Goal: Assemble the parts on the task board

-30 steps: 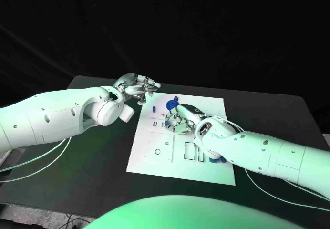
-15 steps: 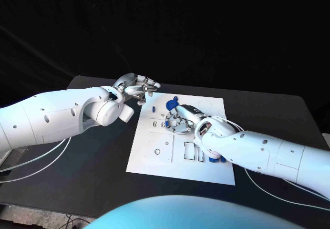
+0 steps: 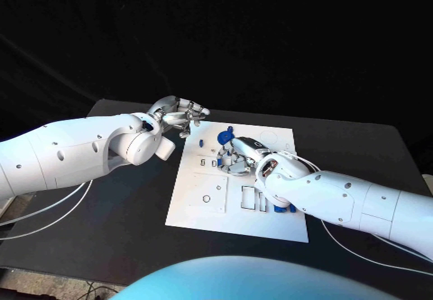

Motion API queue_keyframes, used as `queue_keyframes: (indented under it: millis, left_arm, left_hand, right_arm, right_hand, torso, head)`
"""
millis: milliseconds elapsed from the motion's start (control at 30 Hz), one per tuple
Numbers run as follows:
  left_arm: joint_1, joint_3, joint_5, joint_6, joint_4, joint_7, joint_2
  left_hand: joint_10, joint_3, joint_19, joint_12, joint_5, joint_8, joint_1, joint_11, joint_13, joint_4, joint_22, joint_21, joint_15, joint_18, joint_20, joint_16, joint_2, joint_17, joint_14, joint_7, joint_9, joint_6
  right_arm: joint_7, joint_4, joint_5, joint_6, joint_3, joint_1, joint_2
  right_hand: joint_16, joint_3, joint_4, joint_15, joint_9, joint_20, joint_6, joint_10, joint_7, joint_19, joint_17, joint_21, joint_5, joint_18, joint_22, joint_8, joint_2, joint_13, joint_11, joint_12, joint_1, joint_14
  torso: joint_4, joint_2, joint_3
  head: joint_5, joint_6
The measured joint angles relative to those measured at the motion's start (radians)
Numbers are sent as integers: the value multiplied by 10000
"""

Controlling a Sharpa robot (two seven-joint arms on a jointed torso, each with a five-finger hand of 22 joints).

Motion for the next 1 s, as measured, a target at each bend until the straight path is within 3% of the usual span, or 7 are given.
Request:
queue_keyframes:
  millis: [300, 1000]
  left_arm:
    - [0, 0, 1, 1, -3, -4, -3]
    - [0, -1, 3, 11, -12, -21, -6]
  left_hand:
    - [0, 0, 0, 0, 0, 0, -40, 0, 0, 0, 10, 0, 0, 0, 0, 35, -40, 0, 0, 0, 0, 0]
    - [0, 0, 0, 0, -37, 0, -40, 0, 1, 0, 23, 0, 0, 0, 0, 33, -40, 0, 0, 0, 1, 0]
  right_arm:
    - [-74, 19, -121, 29, 6, 2, -29]
    - [-244, 25, -246, -8, -14, -18, -54]
  right_hand:
    - [0, 0, 0, 0, -17, 0, -2, 0, -1, 0, 8, 0, -1, 0, 0, -32, 0, 0, 0, 0, 0, 0]
    - [0, -281, 281, 0, -50, 0, -18, -38, 20, 0, 6, -87, -96, -1, 18, -72, -315, 8, 37, 0, -318, 0]
  torso:
    - [3, -3, -1]
    - [12, -1, -9]
  head:
    - [-16, 0]
    - [-30, 0]
